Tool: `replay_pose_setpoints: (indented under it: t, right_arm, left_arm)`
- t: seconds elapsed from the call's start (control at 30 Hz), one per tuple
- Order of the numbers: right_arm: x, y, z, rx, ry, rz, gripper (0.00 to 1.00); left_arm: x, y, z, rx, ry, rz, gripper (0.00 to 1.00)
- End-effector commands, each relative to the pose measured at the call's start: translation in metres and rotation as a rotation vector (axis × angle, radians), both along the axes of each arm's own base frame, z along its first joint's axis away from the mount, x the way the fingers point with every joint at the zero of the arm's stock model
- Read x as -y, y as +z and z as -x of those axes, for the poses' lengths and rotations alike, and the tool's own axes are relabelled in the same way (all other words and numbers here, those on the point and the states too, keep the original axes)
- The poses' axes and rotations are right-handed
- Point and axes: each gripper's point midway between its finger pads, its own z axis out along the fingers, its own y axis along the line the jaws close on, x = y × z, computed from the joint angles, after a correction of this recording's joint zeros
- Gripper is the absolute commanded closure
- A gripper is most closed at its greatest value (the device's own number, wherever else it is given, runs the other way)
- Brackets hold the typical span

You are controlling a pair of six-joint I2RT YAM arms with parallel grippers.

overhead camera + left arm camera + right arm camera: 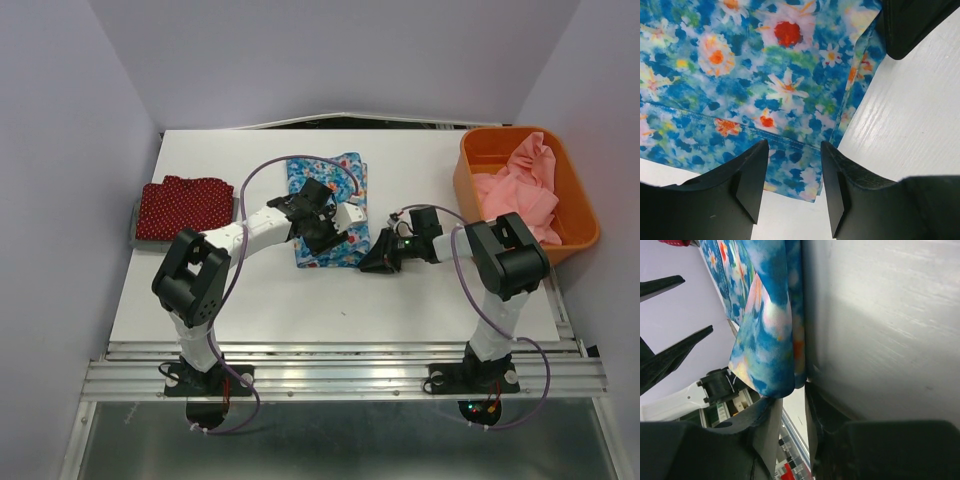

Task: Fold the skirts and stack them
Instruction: Fold the skirt

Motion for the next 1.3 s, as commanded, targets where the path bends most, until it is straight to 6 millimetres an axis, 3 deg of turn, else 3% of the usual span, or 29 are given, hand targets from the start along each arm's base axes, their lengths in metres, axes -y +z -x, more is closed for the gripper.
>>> replay_pose_setpoints:
  t: [0.0, 0.2, 0.33, 0.8, 0.97, 1.27]
  right_arm:
    - [0.017, -0.035, -0.014, 0.044, -0.092, 0.168, 0.69]
    - [0.018, -0.041, -0.019, 0.061, -0.093, 0.184, 0.88]
    - [0.018, -0.037, -0.019, 0.077, -0.088, 0.18, 0.99]
    - [0.016, -0.033, -0.02, 0.066, -0.092, 0.166, 0.99]
    - [0.016, -0.032, -0.019, 0.066, -0.091, 0.165, 0.99]
    - [0.016, -0.034, -0.019, 0.056, -0.097, 0.169, 0.99]
  left_arm:
    - [0.0, 0.013, 0.004, 0.02, -0.044, 0.013, 0.42]
    - [0.0, 0.007, 0.015, -0.013, -0.104, 0.008, 0.37]
    - [-0.003, 0.001, 0.008, 0.007, -0.104, -0.027, 0.39]
    - [-0.012, -0.03, -0.001, 0.024, -0.143, -0.15, 0.4]
    - [-0.016, -0.036, -0.009, 0.048, -0.12, -0.187, 0.53]
    - [-0.024, -0.032, 0.001, 0.043, -0.172, -0.205, 0.84]
